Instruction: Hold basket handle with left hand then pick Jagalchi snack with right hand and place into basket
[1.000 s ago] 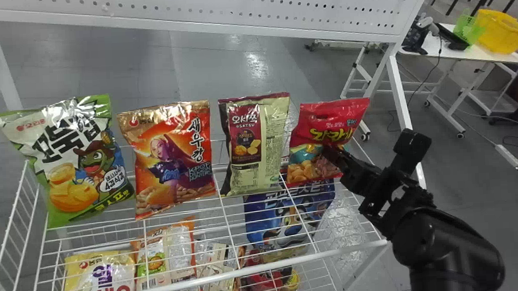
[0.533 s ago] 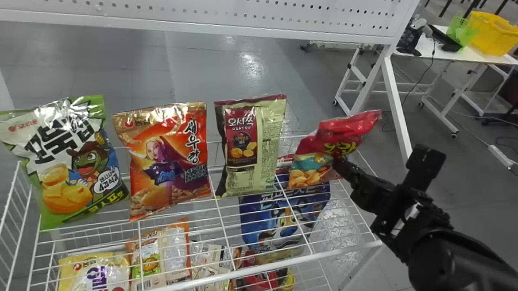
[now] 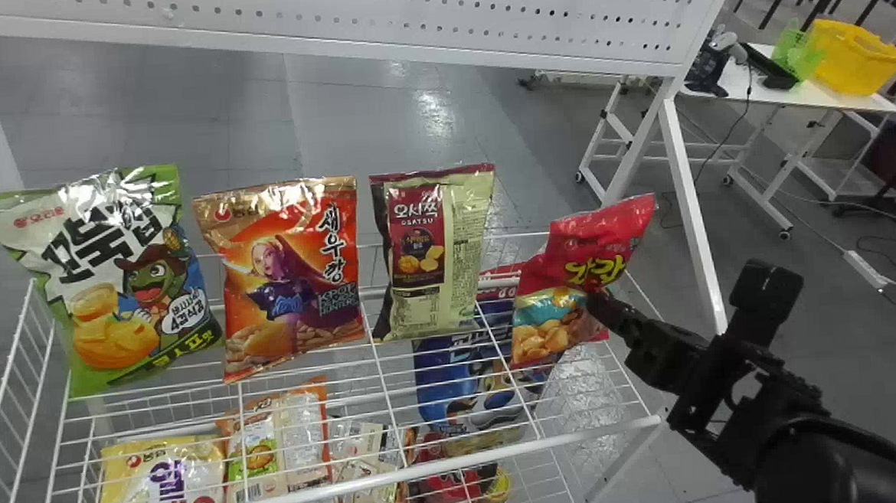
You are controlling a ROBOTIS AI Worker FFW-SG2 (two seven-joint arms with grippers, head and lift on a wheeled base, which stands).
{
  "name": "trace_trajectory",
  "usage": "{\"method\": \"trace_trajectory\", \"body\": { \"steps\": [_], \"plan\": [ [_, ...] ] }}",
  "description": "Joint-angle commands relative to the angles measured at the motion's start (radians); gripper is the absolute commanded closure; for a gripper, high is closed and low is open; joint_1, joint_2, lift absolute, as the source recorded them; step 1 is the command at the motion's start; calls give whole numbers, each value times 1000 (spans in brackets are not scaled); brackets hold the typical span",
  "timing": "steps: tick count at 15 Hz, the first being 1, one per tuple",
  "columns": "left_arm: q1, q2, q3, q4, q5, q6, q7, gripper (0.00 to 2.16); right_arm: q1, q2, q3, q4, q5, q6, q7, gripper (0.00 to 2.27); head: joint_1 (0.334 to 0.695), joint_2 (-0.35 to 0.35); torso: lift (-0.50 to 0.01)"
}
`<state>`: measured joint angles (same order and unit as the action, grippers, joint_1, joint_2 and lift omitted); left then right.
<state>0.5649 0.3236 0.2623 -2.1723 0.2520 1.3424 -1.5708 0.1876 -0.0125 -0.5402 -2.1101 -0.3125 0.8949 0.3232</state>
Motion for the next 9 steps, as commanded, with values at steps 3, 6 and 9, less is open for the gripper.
{"method": "trace_trajectory", "body": {
  "steps": [3,6,9],
  "plan": [
    [3,-2,3,0,6,-5,-10,2148,49,13,-10,-177,-17,209,-1,2250,695,-350,-8],
    [3,-2,3,-3,6,-5,-10,2148,73,13,-12,-284,-17,279,-1,2250,695,-350,-8],
    [1,-3,2,0,6,-9,-10,2148,79,13,-14,-364,-19,362,-3,2250,695,-350,-8]
  ]
}}
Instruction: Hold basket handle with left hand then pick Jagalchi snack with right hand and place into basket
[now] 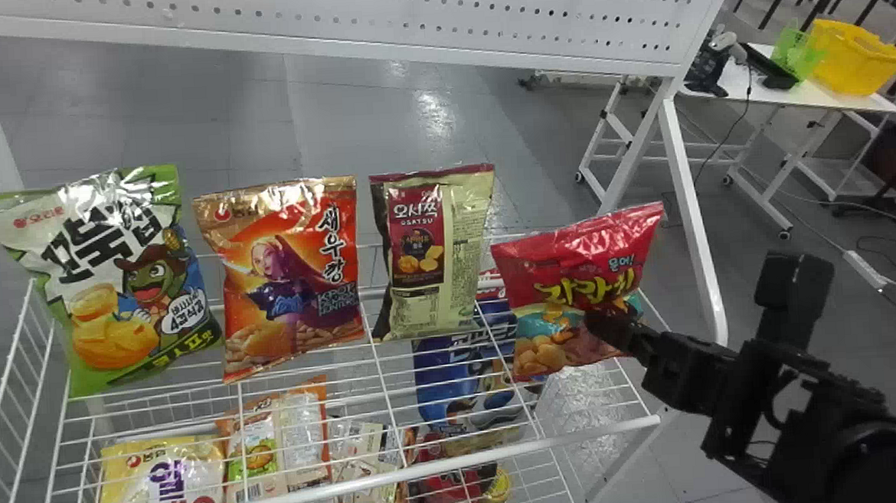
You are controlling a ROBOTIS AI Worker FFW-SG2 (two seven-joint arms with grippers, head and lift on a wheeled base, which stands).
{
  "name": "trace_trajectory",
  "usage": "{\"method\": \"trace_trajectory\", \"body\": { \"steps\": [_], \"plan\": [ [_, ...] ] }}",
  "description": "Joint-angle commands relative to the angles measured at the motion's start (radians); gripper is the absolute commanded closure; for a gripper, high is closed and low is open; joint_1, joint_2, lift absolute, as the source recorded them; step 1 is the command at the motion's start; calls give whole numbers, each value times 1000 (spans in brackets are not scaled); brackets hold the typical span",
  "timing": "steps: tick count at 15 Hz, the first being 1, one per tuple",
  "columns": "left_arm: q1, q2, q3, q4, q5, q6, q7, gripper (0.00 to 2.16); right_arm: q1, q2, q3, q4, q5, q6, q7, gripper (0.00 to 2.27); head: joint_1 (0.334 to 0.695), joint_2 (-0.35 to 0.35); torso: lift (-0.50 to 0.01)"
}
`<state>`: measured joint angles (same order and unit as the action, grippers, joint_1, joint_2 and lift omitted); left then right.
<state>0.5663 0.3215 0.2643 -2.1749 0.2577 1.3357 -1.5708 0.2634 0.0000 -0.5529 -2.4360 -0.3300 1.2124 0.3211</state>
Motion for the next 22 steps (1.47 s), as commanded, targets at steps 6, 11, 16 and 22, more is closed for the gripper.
{"method": "trace_trajectory", "body": {
  "steps": [6,11,16,22],
  "plan": [
    [0,-4,7,7,6,-11,-10,2148,40,1,-96,-202,-164,360,-13,2250,695,-350,-8],
    [0,-4,7,18,6,-14,-10,2148,128,1,-137,-227,-311,360,6,2250,695,-330,-8],
    [-2,-5,1,36,6,-48,-10,2148,178,1,-113,-248,-428,360,33,2250,695,-270,-8],
    [-2,-1,-2,26,6,-42,-10,2148,247,1,-13,-242,-439,360,93,2250,695,-131,-8]
  ]
}}
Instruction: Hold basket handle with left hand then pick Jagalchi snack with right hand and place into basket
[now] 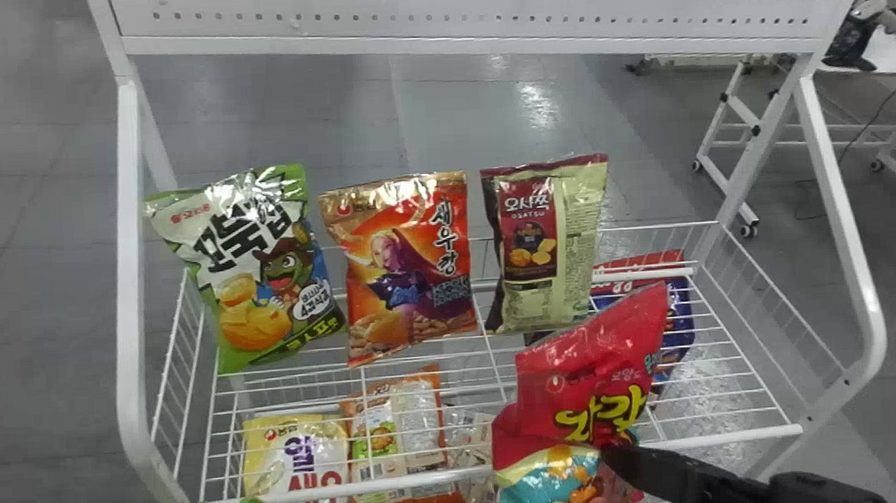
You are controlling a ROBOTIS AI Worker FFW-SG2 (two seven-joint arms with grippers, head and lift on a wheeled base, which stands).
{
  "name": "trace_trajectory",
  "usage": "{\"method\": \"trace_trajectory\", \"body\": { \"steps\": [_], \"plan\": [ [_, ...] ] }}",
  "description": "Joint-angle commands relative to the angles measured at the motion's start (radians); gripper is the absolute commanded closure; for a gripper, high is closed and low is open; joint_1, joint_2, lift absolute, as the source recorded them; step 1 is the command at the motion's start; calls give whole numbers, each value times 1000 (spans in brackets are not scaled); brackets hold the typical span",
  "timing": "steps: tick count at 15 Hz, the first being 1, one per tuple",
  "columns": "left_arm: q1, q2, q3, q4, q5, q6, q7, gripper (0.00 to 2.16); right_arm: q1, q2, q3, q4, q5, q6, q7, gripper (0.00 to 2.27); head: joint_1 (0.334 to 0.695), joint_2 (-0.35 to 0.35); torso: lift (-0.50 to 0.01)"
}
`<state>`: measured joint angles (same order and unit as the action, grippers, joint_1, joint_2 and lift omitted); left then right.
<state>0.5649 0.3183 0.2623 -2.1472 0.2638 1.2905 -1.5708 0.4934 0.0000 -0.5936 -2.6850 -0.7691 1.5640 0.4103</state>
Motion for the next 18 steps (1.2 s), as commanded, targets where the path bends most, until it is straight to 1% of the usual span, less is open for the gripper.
{"method": "trace_trajectory", "body": {
  "steps": [1,4,5,7,9,10,11,14,18],
  "plan": [
    [0,2,0,-6,0,4,-10,2152,27,1,60,13,4,8,4,2250,695,-96,-8],
    [1,2,-3,-19,0,16,-10,2152,33,1,178,56,25,8,5,2250,695,-30,-8],
    [0,4,-2,-22,2,16,-10,2148,31,1,218,76,36,8,5,2250,695,30,-8],
    [0,4,2,-25,8,28,-10,2152,24,1,290,112,56,8,4,2250,695,85,-8],
    [1,5,6,-39,15,37,-10,2148,24,1,388,160,123,8,4,2250,695,145,-8],
    [4,5,8,-46,20,40,-10,2152,24,1,429,194,133,8,5,2250,695,206,-8],
    [6,5,9,-51,23,40,-10,2152,24,1,468,220,139,6,5,2250,695,235,-8],
    [7,5,11,-51,32,40,-10,2152,17,1,526,267,146,-61,5,2250,695,350,-8],
    [9,7,12,-59,55,50,-10,2152,1,1,601,356,200,-135,13,2250,695,350,-8]
  ]
}}
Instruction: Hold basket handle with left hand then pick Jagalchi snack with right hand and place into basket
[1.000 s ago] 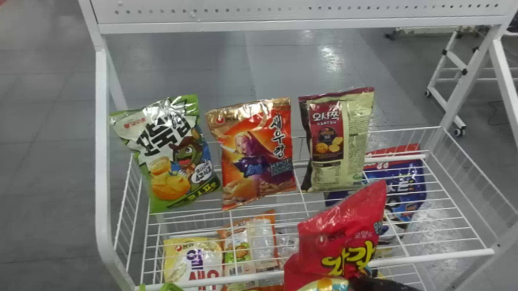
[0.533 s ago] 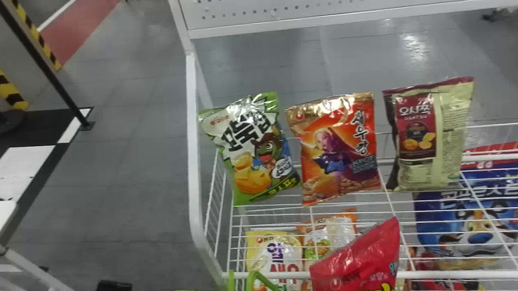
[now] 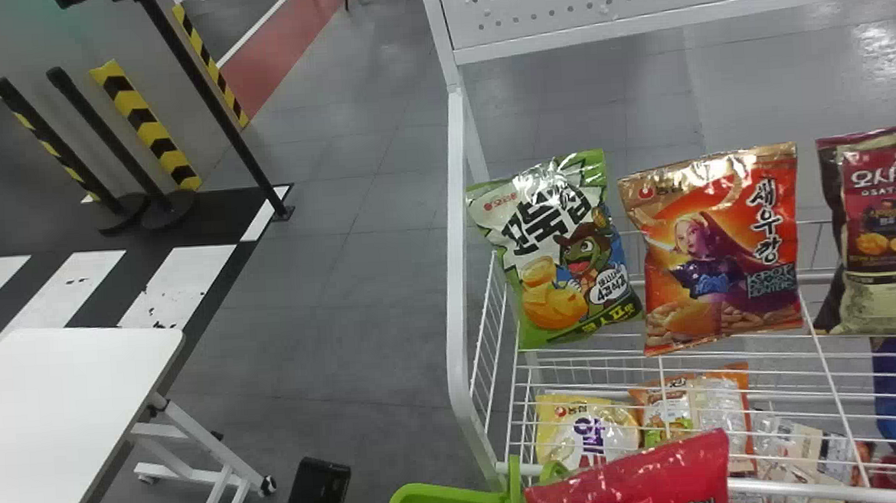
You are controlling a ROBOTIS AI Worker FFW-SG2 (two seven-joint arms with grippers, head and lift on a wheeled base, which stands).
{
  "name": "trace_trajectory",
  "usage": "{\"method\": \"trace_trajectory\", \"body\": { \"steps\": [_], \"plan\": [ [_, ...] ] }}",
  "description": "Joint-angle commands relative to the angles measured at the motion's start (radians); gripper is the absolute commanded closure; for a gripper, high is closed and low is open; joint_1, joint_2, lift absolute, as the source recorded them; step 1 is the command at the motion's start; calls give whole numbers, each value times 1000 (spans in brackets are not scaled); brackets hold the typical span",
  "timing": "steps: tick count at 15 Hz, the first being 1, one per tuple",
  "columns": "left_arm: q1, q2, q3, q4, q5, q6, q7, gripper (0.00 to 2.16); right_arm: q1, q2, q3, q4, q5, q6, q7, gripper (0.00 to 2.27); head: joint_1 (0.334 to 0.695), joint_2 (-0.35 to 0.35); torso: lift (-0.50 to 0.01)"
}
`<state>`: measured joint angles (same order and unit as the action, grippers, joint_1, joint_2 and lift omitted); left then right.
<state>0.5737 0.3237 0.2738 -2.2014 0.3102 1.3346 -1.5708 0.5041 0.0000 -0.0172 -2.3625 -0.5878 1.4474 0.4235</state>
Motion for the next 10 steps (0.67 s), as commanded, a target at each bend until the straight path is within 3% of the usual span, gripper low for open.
{"method": "trace_trajectory", "body": {
  "steps": [1,8,9,10],
  "plan": [
    [0,0,1,-8,9,18,-10,2148,-24,1,43,68,25,-22,1,2250,695,350,-8],
    [0,5,19,-14,63,39,-10,2152,-93,1,167,236,98,-138,4,2216,695,350,-8],
    [0,5,19,-15,63,39,-10,2148,-93,1,180,239,100,-156,14,1929,695,350,-8],
    [0,5,24,-14,63,39,-10,2152,-88,1,178,235,92,-166,35,913,695,350,-8]
  ]
}}
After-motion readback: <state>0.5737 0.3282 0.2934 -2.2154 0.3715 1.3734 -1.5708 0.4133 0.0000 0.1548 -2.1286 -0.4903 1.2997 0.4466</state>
